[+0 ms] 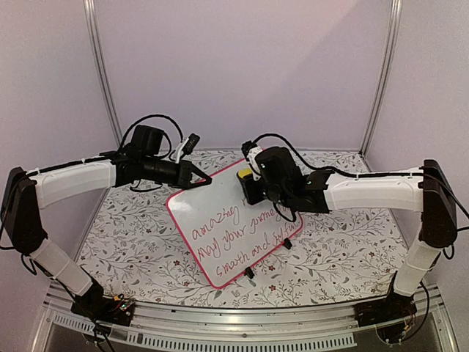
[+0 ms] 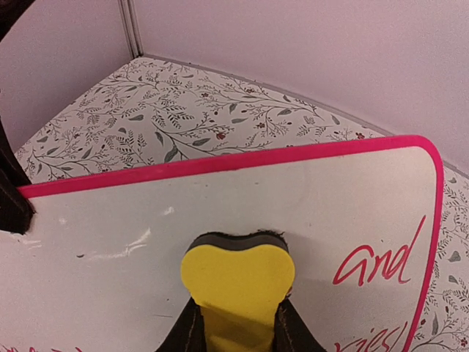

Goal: Erase the whiteboard
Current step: Erase the whiteboard at the center of the board.

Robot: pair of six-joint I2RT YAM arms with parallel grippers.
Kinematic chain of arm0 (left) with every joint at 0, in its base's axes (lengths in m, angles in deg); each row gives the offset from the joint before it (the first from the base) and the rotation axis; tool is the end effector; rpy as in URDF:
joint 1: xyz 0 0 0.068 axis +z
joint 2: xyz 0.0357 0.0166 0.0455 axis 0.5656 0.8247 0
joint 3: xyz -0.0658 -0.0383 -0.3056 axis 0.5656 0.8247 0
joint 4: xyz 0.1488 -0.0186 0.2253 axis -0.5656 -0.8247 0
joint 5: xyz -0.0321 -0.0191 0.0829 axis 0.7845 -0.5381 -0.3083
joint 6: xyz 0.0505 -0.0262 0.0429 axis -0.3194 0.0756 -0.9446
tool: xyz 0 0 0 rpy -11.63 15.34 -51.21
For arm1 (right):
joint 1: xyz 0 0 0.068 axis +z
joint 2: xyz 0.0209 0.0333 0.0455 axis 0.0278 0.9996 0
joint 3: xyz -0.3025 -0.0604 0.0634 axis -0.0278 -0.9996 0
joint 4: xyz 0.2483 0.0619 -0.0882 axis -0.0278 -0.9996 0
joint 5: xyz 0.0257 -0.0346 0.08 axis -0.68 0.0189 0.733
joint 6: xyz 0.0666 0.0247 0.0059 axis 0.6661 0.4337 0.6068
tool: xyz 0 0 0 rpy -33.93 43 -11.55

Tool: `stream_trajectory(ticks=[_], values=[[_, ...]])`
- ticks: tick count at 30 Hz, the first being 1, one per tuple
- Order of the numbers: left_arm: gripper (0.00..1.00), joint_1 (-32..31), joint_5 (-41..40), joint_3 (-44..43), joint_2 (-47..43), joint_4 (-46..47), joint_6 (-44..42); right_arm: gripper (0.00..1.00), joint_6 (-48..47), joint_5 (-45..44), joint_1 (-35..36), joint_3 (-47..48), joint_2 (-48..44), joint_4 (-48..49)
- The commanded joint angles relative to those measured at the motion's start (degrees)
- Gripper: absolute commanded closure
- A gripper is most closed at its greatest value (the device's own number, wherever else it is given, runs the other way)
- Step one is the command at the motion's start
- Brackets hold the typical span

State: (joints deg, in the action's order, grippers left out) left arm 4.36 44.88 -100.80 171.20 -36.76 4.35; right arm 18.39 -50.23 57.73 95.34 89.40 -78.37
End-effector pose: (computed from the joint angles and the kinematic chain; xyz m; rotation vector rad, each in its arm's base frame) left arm 0.2940 -0.2121 0.3014 0.5905 2.2201 -1.2080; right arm 0.2676 0.3571 0.2896 -0.5690 1.9736 0.2973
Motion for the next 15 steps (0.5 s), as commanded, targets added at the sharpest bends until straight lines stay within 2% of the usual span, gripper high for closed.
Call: stream_trajectory(ticks=[1,15], values=[[1.0,-0.95,1.11,0.55,-0.1,1.26,-2.86,0.74,1.96,0.82,-1.16,-5.34,-0.81,-3.36],[1.0,-0.96,1.05,0.64,-0.1,1.28,-2.87,0.75,4.69,0.69,-1.21,-12.04,-5.2,-3.15]])
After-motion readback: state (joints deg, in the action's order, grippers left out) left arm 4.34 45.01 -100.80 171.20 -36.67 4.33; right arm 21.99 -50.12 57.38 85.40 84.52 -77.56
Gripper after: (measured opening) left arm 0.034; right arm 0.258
